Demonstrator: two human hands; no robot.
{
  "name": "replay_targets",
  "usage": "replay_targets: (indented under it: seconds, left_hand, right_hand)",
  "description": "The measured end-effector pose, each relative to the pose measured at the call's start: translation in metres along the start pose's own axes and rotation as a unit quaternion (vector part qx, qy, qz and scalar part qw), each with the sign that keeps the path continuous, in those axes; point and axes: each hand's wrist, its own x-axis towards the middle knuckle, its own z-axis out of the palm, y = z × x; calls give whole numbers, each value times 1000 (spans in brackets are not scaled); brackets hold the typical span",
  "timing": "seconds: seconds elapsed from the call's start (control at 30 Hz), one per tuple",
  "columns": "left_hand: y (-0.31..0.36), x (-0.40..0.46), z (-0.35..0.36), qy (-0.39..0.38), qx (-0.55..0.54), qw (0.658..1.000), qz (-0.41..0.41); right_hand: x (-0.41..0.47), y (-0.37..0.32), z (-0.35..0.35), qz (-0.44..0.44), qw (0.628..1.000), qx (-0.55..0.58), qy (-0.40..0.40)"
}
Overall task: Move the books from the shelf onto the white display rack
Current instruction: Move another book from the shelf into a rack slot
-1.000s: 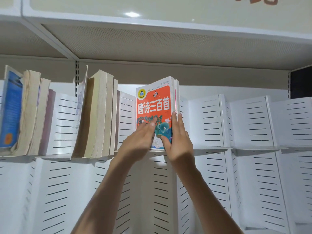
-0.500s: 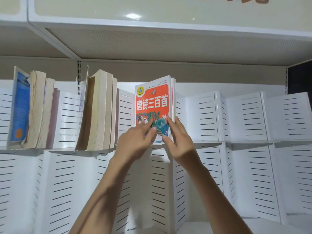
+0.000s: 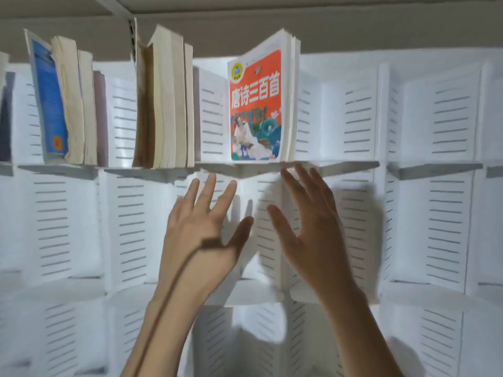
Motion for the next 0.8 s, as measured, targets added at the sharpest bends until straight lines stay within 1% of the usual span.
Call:
replay_targets:
  seconds: [0.1,0.2,0.43,0.63,0.8]
  left_hand:
    - [-8,-35,-6,-6,17,1000,-22]
    - [-20,-64,-13,-15,18,998,-64]
    - [-59,-127,-47,-40,45,984,-169]
    - [-112,-184,-113,-42,75,972,-220]
    - [-160,-239,-187,-37,91,960,-261]
  right_hand:
    - [-27,-14,6,12,999,13,-42]
    - [-51,-31,14,21,996,24,-83]
    - [-94,-89,45,59,989,72,-118]
    - [-134,-170,74,52,978,118,-162]
    - [-164,-264,95,56,957,178,-222]
